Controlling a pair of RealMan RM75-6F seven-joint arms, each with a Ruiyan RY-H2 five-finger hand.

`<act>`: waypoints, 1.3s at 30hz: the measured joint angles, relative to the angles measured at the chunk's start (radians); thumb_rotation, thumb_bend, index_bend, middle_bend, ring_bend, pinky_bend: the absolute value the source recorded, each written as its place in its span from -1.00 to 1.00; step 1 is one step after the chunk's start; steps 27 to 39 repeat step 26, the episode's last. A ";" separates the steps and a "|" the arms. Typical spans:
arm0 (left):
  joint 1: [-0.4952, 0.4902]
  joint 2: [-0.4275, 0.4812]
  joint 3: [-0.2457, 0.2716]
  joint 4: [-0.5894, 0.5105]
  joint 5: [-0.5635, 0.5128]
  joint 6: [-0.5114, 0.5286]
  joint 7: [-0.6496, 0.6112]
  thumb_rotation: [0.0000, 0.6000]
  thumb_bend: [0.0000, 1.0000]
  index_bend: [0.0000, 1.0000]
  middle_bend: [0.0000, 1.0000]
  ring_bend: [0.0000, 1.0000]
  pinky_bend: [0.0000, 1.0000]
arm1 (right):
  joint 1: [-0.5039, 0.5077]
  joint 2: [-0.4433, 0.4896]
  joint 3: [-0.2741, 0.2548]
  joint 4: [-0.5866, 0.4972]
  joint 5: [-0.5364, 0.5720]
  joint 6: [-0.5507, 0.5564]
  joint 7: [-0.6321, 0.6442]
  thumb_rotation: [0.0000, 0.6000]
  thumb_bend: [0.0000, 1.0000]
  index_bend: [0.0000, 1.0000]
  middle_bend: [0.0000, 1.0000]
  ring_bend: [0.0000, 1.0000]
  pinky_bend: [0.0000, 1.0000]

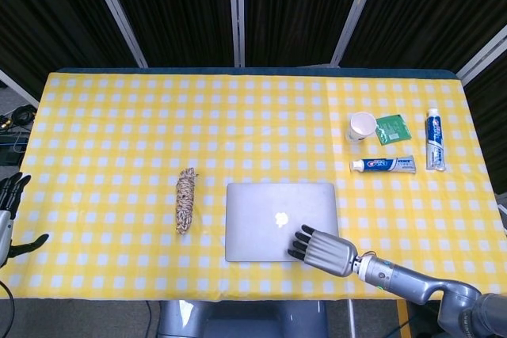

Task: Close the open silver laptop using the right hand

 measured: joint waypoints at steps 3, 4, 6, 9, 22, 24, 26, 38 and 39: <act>0.000 0.003 0.001 0.000 0.002 0.000 -0.004 1.00 -1.00 -1.00 -1.00 -1.00 -1.00 | -0.016 0.025 0.024 -0.007 0.003 0.101 0.002 1.00 1.00 -0.62 -0.51 -0.61 -0.45; 0.001 0.003 0.001 0.000 0.004 0.001 -0.005 1.00 -1.00 -1.00 -1.00 -1.00 -1.00 | -0.025 0.041 0.036 -0.012 0.007 0.146 0.007 1.00 1.00 -0.64 -0.54 -0.62 -0.46; 0.002 0.005 0.002 -0.001 0.007 0.004 -0.008 1.00 -1.00 -1.00 -1.00 -1.00 -1.00 | -0.041 0.066 0.054 -0.019 0.017 0.215 0.017 1.00 0.87 -0.68 -0.58 -0.67 -0.53; 0.004 0.007 0.002 -0.003 0.012 0.009 -0.012 1.00 -1.00 -1.00 -1.00 -1.00 -1.00 | -0.077 0.105 0.085 -0.026 0.044 0.322 0.037 1.00 -0.19 -0.84 -0.74 -0.82 -0.75; 0.008 -0.017 -0.004 0.067 0.069 0.057 -0.054 1.00 -1.00 -1.00 -1.00 -1.00 -1.00 | -0.404 0.181 0.146 -0.168 0.449 0.565 0.134 1.00 -1.00 -1.00 -1.00 -1.00 -1.00; 0.008 -0.028 -0.007 0.091 0.081 0.069 -0.076 1.00 -1.00 -1.00 -1.00 -1.00 -1.00 | -0.453 0.176 0.140 -0.187 0.496 0.580 0.158 1.00 -1.00 -1.00 -1.00 -1.00 -1.00; 0.011 -0.031 -0.006 0.097 0.100 0.084 -0.094 1.00 -1.00 -1.00 -1.00 -1.00 -1.00 | -0.496 0.161 0.131 -0.186 0.544 0.587 0.170 1.00 -1.00 -1.00 -1.00 -1.00 -1.00; 0.011 -0.031 -0.006 0.097 0.100 0.084 -0.094 1.00 -1.00 -1.00 -1.00 -1.00 -1.00 | -0.496 0.161 0.131 -0.186 0.544 0.587 0.170 1.00 -1.00 -1.00 -1.00 -1.00 -1.00; 0.011 -0.031 -0.006 0.097 0.100 0.084 -0.094 1.00 -1.00 -1.00 -1.00 -1.00 -1.00 | -0.496 0.161 0.131 -0.186 0.544 0.587 0.170 1.00 -1.00 -1.00 -1.00 -1.00 -1.00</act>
